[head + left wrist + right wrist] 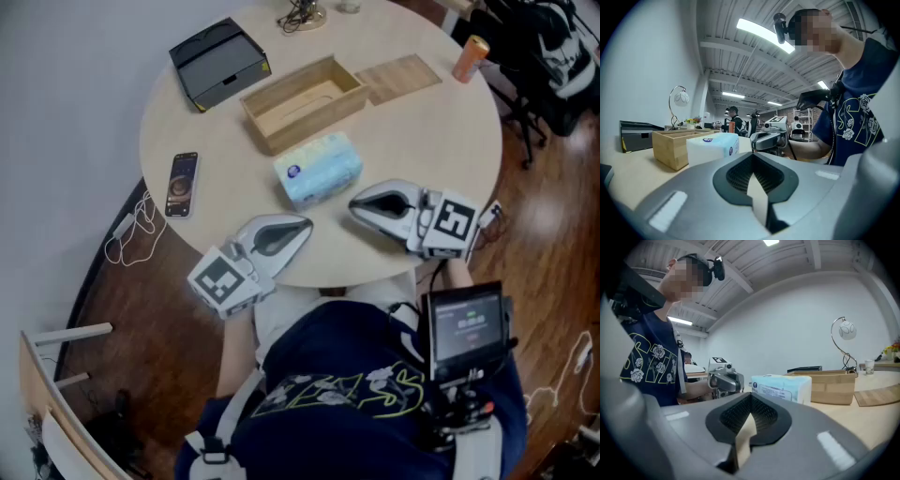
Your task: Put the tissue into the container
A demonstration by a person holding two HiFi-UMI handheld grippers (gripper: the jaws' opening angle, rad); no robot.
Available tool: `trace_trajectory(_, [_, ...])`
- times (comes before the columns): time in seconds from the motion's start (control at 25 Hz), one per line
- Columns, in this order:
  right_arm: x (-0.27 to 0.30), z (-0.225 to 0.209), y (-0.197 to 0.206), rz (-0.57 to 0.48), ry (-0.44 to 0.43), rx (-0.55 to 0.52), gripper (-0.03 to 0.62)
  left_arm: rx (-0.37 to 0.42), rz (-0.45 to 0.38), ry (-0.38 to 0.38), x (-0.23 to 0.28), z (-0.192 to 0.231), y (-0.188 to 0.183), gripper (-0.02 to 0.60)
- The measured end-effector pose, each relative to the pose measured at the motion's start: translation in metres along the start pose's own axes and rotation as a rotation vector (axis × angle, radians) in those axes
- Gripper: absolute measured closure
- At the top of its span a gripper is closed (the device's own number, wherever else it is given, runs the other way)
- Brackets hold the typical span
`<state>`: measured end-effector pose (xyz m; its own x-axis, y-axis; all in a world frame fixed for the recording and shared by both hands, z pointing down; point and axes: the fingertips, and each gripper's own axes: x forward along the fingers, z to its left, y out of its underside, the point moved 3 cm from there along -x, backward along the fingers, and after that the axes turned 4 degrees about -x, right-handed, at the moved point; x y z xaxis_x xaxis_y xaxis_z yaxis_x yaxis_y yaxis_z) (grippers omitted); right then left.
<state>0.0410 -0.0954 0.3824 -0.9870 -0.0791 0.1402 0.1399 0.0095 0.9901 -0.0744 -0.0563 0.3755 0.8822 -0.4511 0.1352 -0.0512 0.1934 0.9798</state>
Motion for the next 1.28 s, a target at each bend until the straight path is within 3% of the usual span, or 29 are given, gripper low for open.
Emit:
trace_trajectory(0.6, [0.001, -0.001, -0.002, -0.001, 0.009, -0.01, 0.594, 0.006, 0.003, 0.016, 0.0, -0.001, 0.0, 0.578])
trace_trajectory(0.64, [0.0, -0.002, -0.002, -0.005, 0.016, -0.01, 0.594, 0.007, 0.003, 0.023, 0.001, -0.002, 0.001, 0.565])
trace_trajectory(0.76, [-0.009, -0.006, 0.001, 0.002, -0.014, -0.002, 0.574, 0.004, 0.0, 0.017, -0.001, -0.001, 0.001, 0.386])
trace_trajectory(0.84, [-0.019, -0.013, 0.007, 0.035, -0.056, 0.011, 0.392, -0.007, -0.009, -0.034, -0.006, 0.006, 0.0, 0.324])
trace_trajectory(0.92, [-0.028, -0.029, 0.012, 0.068, -0.073, 0.022, 0.252, -0.019, -0.02, -0.122, -0.013, 0.021, 0.0, 0.189])
trace_trajectory(0.96, [-0.03, -0.04, 0.014, 0.08, -0.073, 0.023, 0.2, -0.02, -0.022, -0.163, -0.017, 0.03, 0.001, 0.139])
trace_trajectory(1.0, [-0.029, -0.052, 0.015, 0.094, -0.072, 0.019, 0.171, -0.017, -0.021, -0.189, -0.02, 0.04, 0.002, 0.127])
trace_trajectory(1.08, [-0.021, -0.075, 0.016, 0.118, -0.077, 0.001, 0.154, -0.012, -0.013, -0.2, -0.017, 0.056, 0.001, 0.121])
trace_trajectory(1.2, [0.007, -0.096, 0.008, 0.112, -0.11, -0.009, 0.156, -0.023, 0.02, -0.156, 0.012, 0.072, -0.003, 0.123])
trace_trajectory(1.28, [0.023, -0.097, -0.002, 0.081, -0.12, -0.036, 0.264, -0.054, 0.017, -0.174, 0.026, 0.083, -0.014, 0.149])
